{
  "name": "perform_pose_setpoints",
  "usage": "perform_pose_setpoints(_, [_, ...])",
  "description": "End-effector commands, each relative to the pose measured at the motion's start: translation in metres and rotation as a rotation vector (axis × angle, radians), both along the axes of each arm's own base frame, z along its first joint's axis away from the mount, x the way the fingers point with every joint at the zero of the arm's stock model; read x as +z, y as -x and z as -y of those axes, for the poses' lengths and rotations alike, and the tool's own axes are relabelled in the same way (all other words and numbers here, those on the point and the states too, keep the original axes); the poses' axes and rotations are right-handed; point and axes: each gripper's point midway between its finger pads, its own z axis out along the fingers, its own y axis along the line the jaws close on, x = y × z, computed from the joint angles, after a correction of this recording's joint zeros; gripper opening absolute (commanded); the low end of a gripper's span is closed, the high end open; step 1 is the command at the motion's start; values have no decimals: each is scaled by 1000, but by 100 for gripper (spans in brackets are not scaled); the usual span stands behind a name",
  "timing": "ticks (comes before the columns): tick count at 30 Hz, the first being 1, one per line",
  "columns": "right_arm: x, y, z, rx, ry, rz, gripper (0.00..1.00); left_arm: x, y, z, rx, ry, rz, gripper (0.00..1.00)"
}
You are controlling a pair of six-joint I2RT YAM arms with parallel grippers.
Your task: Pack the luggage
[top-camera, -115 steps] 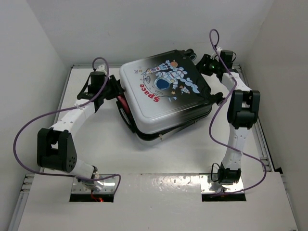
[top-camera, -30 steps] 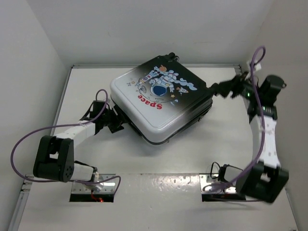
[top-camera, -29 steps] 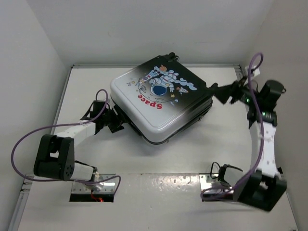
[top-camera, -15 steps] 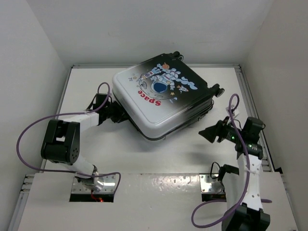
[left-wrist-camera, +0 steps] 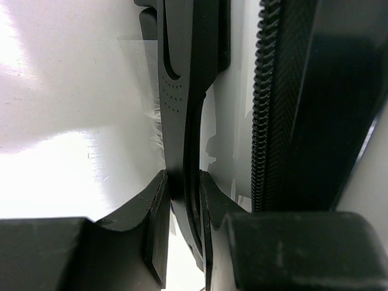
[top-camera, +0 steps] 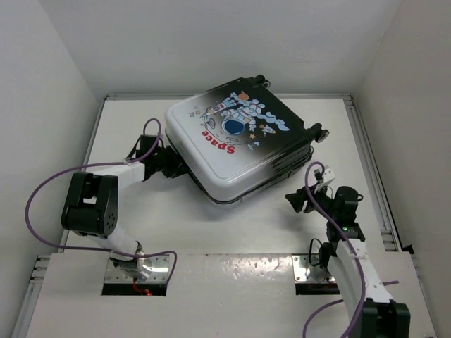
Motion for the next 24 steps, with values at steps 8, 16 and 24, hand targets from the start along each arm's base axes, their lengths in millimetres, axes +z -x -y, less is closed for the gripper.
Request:
perform_pose_setpoints(8, [34,-59,5,-137,200,274,52,-6,-9,-18,20,-61,36,0])
perform_pose_setpoints(16, [31,-71,7,-185,232,269,51,-7,-8,-26,23,-61,33,0])
perform_pose_setpoints(24, [35,-79,7,-189,226,283,49,-9,-7,-24,10,-48,23,0])
